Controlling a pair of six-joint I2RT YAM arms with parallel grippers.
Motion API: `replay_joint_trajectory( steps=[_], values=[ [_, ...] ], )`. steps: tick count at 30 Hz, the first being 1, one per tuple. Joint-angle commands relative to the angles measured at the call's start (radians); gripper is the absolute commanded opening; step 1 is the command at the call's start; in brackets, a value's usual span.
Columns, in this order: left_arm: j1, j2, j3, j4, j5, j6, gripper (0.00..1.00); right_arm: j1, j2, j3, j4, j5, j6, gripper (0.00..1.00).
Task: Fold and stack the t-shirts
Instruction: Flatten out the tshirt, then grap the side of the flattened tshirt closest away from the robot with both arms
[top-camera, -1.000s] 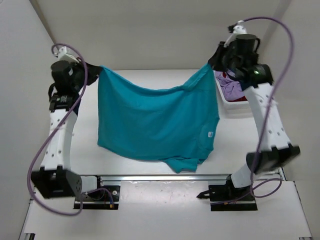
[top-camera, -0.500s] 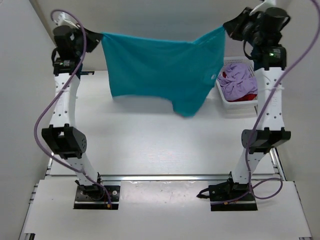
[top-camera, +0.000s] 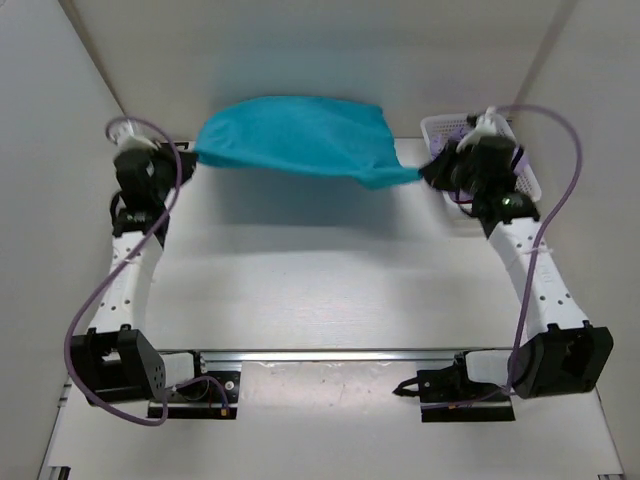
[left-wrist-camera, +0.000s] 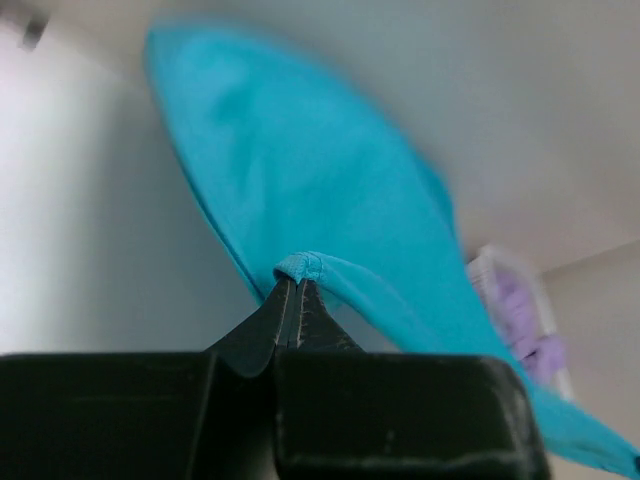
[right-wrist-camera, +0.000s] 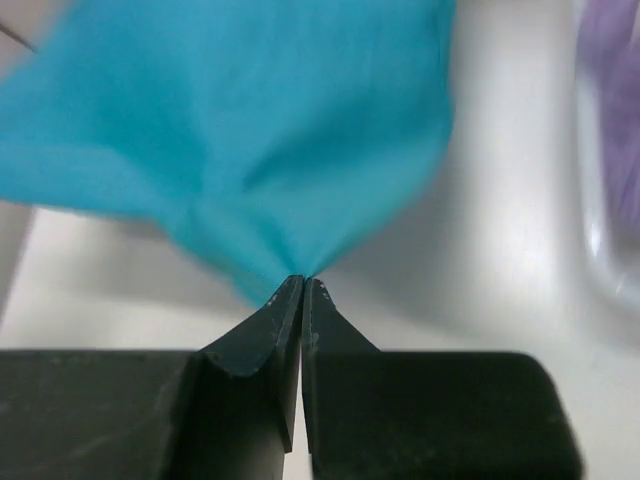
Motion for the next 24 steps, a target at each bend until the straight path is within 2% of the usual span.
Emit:
replay_joint_trajectory(
  steps=[1, 6, 12, 16, 18, 21, 24],
  values=[
    [0.021, -0.092, -0.278, 0.077, -0.039, 0.021, 0.00, -0.010, -0.114, -0.342, 0.151, 0.017, 0.026, 0.00],
    [0.081, -0.177, -0.607, 0.101, -0.015, 0.027, 0.00, 0.028, -0.224, -0.712, 0.262, 0.029, 0.124, 0.00],
    [0.062, -0.223, -0.730, -0.025, 0.001, 0.064, 0.00, 0.013, -0.318, -1.021, 0.296, -0.006, 0.233, 0.00],
    [0.157, -0.290, -0.802, -0.108, 0.089, 0.096, 0.00, 0.055, -0.529, -1.108, 0.155, 0.040, 0.284, 0.00],
    [0.194, -0.328, -0.804, -0.207, 0.117, 0.148, 0.00, 0.089, -0.673, -1.142, 0.054, 0.032, 0.331, 0.00],
    [0.169, -0.379, -0.805, -0.255, 0.105, 0.167, 0.00, 0.133, -0.850, -1.173, -0.035, 0.039, 0.391, 0.00],
    [0.153, -0.413, -0.816, -0.281, 0.085, 0.187, 0.00, 0.239, -0.916, -1.178, -0.107, 0.120, 0.457, 0.00]
  ],
)
